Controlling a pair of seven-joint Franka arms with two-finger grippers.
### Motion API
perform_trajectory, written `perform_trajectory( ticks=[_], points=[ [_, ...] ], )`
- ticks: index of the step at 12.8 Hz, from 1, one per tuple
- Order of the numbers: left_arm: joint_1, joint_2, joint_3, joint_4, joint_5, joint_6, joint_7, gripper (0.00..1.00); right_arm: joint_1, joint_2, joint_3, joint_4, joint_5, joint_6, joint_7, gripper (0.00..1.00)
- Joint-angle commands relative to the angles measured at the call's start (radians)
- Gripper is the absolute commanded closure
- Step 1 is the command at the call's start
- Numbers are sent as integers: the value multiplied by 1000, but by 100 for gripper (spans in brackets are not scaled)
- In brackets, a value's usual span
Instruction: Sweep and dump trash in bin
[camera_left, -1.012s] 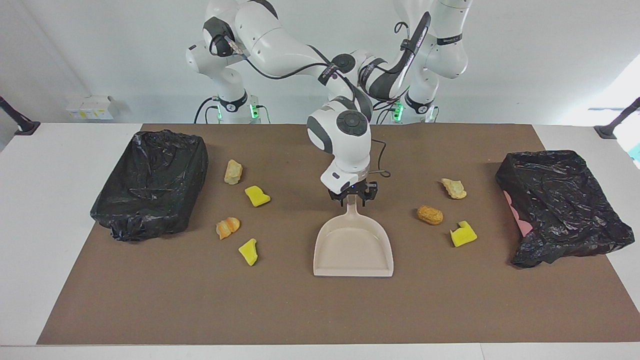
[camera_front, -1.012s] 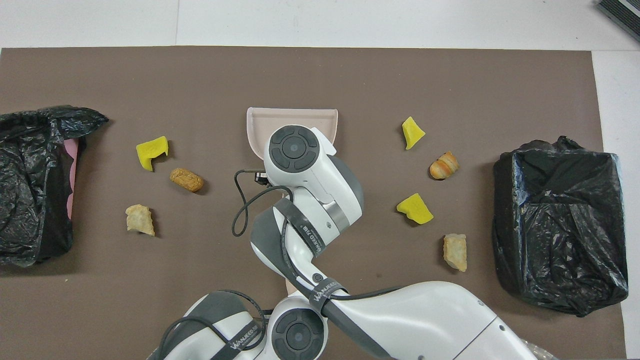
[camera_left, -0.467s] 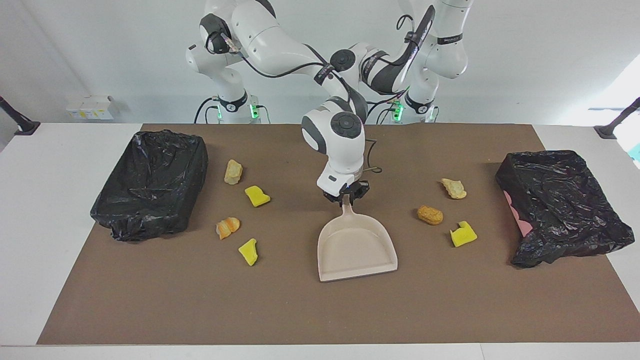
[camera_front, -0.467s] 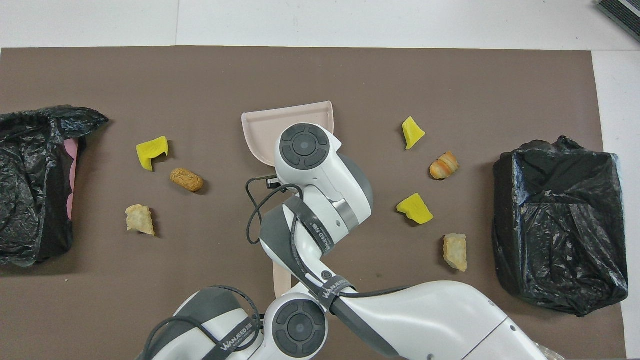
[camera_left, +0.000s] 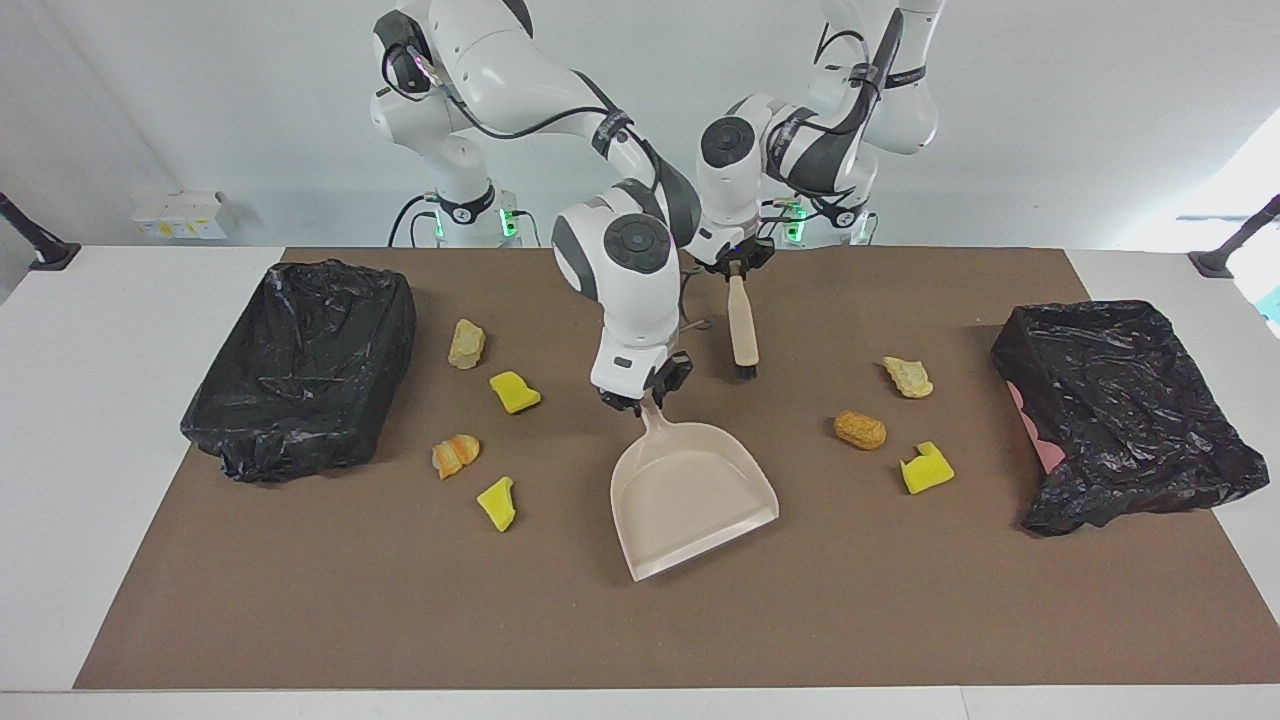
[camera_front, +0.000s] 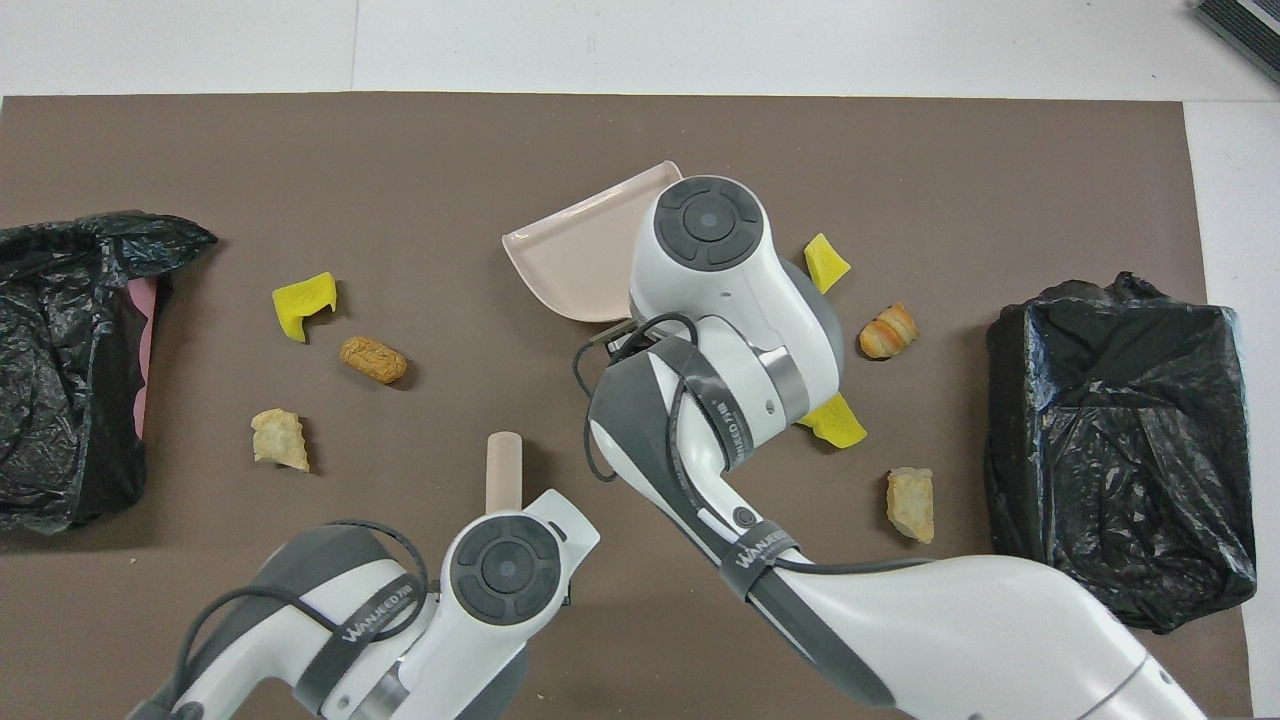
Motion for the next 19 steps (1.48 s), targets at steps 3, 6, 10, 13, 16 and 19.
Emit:
perform_trajectory(
  ticks=[3, 6, 10, 13, 16, 19],
  points=[
    [217, -53, -7, 36, 88, -19, 79, 100, -64, -76, 8, -78, -79, -73, -481, 100],
    [375, -41, -9, 44, 109, 71, 147, 100, -110, -83, 8, -127, -93, -36, -820, 100],
    [600, 8, -9, 48, 108, 216, 392, 100, -129, -61, 9, -133, -185, 27, -1004, 100],
    [728, 30, -9, 33, 108, 257, 468, 100, -146, -37, 9, -129, -187, 79, -1057, 100],
    [745, -42, -9, -68, 106, 240, 387, 100, -138, -26, 8, -135, -188, 81, -1057, 100],
    [742, -99, -10, -130, 82, 162, 250, 100, -149, -24, 8, -138, -188, 82, -1057, 100]
  ],
)
